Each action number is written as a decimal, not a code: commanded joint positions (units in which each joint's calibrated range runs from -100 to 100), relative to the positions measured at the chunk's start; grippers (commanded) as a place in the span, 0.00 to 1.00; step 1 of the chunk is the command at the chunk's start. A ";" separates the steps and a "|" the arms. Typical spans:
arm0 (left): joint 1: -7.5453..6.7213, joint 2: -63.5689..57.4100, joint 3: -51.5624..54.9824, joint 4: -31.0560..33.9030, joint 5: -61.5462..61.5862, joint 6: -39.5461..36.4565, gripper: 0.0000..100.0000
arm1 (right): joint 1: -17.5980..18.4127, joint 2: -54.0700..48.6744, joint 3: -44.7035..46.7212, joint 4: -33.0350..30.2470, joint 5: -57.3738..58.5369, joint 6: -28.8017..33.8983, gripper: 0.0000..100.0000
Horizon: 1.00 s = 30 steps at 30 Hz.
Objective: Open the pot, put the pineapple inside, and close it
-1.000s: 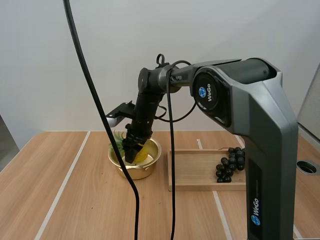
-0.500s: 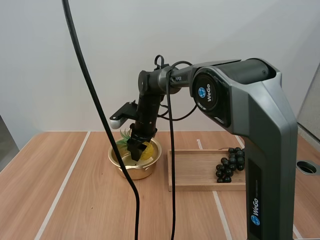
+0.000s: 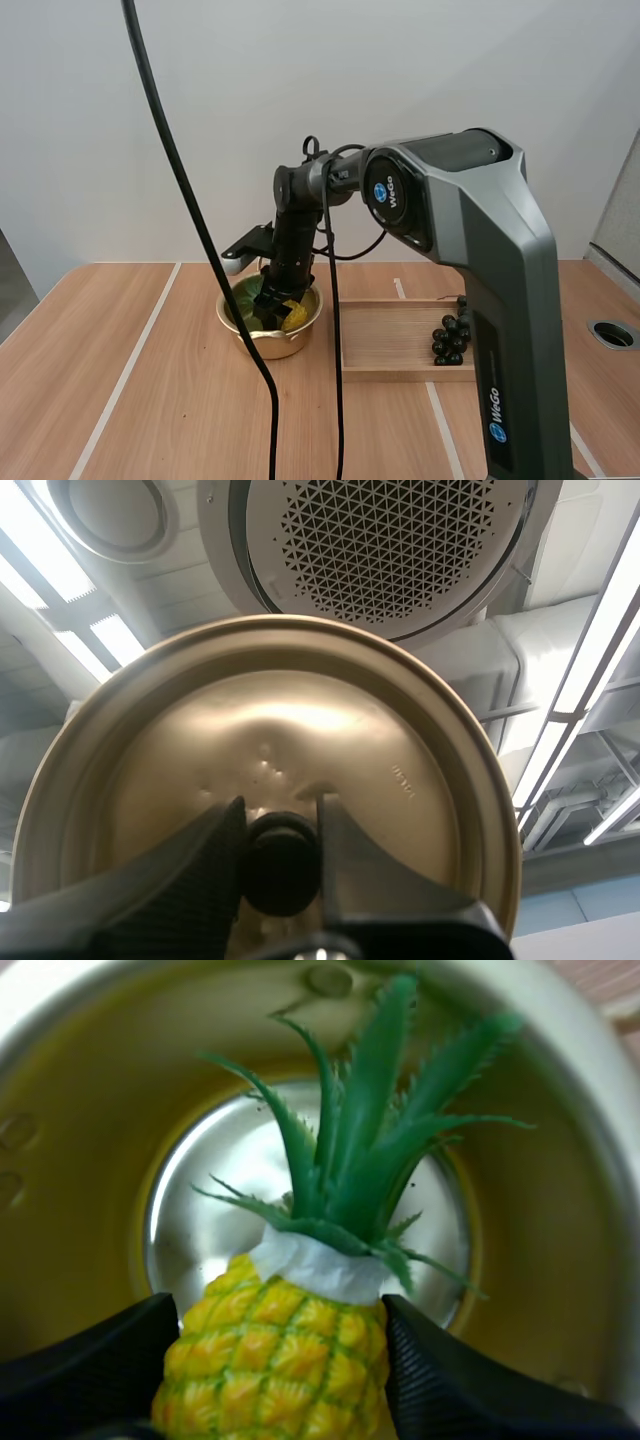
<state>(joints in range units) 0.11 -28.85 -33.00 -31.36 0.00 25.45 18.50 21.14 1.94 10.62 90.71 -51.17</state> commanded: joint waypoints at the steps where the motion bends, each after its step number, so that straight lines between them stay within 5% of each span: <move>1: -0.04 -0.56 0.04 0.44 0.00 -0.04 0.00 | -0.04 -0.34 0.15 0.23 -0.14 0.12 0.00; 12: -0.04 -0.56 0.04 0.44 0.00 -0.04 0.00 | -0.04 -0.05 0.15 0.23 3.62 0.57 0.02; 16: -0.04 -0.56 0.04 0.44 0.00 -0.04 0.00 | -0.04 -0.05 0.15 0.23 3.62 0.57 0.36; 20: -0.04 -0.56 0.04 0.44 0.00 -0.04 0.00 | -0.04 -0.70 0.15 0.23 3.62 0.46 0.94; 21: -0.04 -0.50 0.04 0.44 0.46 -0.04 0.00 | -0.04 -1.01 0.03 0.23 3.45 0.46 1.00; 30: -0.04 -0.59 0.04 0.44 4.70 -0.04 0.00 | -0.04 -7.73 0.03 0.23 -0.44 0.13 1.00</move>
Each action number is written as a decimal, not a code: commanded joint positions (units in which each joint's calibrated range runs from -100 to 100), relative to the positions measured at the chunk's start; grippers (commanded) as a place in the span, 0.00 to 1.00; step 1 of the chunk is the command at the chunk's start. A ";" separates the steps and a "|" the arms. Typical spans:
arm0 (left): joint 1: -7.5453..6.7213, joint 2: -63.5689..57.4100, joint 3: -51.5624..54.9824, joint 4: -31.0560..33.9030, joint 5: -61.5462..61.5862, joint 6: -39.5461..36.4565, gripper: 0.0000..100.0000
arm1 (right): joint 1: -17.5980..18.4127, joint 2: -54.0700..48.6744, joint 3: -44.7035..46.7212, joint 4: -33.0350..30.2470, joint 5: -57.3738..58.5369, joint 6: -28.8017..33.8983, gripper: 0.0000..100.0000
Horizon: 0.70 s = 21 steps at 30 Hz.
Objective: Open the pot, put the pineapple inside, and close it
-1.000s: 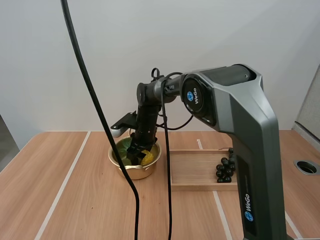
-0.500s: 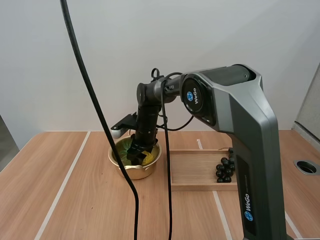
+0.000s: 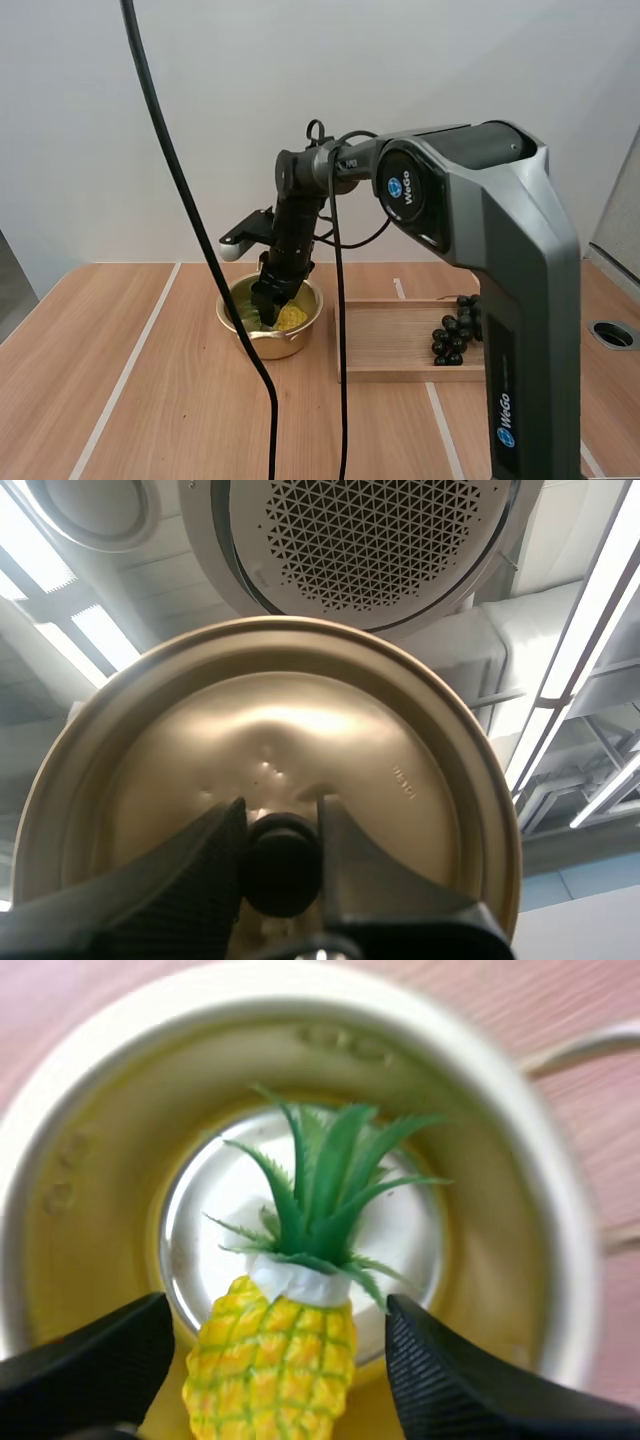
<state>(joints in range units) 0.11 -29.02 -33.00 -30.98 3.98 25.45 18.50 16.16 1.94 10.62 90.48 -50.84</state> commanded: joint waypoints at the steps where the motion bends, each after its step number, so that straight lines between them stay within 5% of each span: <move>1: -0.04 -0.42 0.04 0.06 0.72 -0.04 0.00 | -0.04 -3.88 0.03 0.23 -0.20 -0.20 1.00; 12: -0.04 -0.42 0.04 0.06 0.91 -0.04 0.00 | -1.95 -19.32 0.03 -0.47 -10.46 5.93 1.00; 21: -0.04 -0.42 0.04 0.17 13.02 -0.04 0.00 | -11.46 -33.24 0.03 -1.21 -26.40 15.50 1.00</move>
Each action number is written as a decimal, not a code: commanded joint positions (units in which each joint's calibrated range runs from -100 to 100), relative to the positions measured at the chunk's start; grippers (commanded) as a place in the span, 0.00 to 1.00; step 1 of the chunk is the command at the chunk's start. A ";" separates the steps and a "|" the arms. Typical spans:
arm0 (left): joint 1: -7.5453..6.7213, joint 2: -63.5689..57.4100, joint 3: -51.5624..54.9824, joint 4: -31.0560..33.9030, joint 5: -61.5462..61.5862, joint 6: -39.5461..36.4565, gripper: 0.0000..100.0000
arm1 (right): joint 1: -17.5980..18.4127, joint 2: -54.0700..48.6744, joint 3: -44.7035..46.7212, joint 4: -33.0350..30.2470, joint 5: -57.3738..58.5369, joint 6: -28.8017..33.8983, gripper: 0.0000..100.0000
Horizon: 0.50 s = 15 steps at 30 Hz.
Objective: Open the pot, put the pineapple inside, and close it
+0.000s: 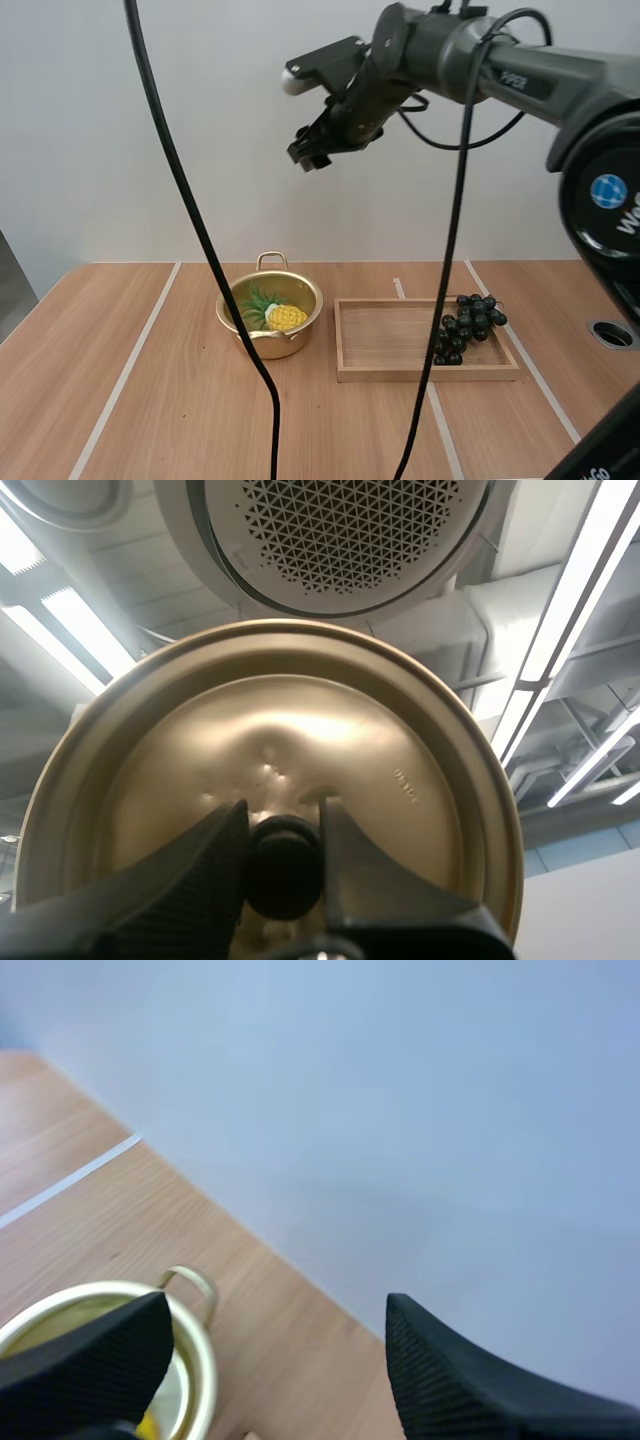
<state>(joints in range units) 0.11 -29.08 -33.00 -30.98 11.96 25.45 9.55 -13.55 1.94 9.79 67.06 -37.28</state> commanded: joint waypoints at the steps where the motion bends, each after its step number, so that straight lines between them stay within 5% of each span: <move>1: -0.04 -0.22 0.04 0.28 7.40 -0.04 0.00 | -3.74 -4.91 0.03 -0.25 -3.54 1.94 1.00; 9: -0.04 1.77 0.45 0.16 29.06 -0.40 0.00 | -10.83 -15.26 0.03 -0.25 -5.23 3.31 1.00; 15: -0.04 3.41 4.09 0.49 52.25 -3.91 0.00 | -12.16 -21.45 0.03 -0.58 -6.59 4.80 1.00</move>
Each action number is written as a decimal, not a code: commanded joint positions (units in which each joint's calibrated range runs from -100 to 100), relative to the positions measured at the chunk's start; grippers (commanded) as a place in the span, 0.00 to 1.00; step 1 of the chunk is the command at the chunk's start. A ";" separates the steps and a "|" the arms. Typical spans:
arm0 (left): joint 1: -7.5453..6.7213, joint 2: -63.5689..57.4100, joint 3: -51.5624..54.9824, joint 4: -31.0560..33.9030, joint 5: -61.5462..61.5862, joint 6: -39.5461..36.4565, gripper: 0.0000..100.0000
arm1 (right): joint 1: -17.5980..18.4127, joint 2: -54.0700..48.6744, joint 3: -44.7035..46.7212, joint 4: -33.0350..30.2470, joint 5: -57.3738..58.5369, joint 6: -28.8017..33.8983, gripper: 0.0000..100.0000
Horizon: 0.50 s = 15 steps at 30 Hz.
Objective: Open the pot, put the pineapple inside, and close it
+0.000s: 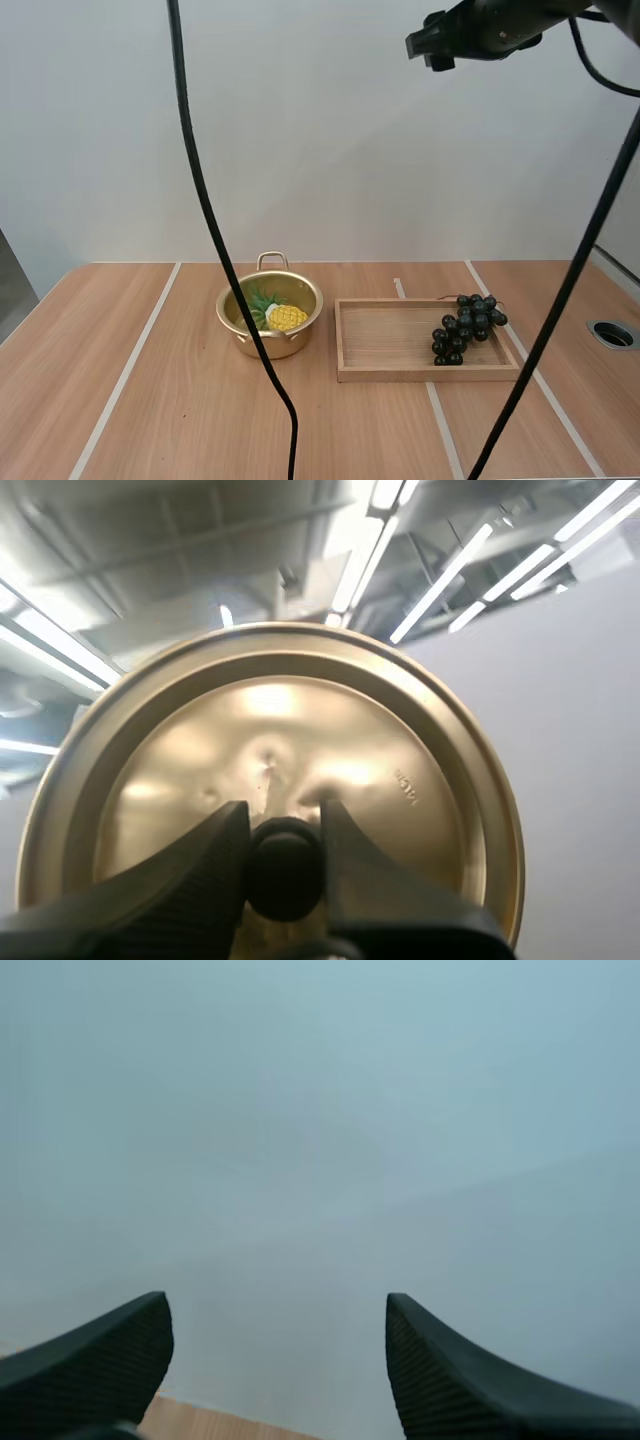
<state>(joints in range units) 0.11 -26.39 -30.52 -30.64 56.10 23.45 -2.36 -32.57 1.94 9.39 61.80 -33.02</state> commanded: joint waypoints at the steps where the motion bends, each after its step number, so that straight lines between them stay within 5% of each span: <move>1: -0.04 0.92 2.88 0.15 11.05 -2.29 0.00 | -0.24 -3.30 0.03 -0.29 -1.33 0.54 1.00; 15: -0.04 4.01 32.58 8.23 23.10 -3.55 0.00 | -0.24 -9.25 0.03 -2.39 -1.10 0.63 1.00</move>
<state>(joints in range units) 0.11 -22.94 -1.50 -23.01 79.33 20.05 -2.38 -41.02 1.94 8.10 61.78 -32.63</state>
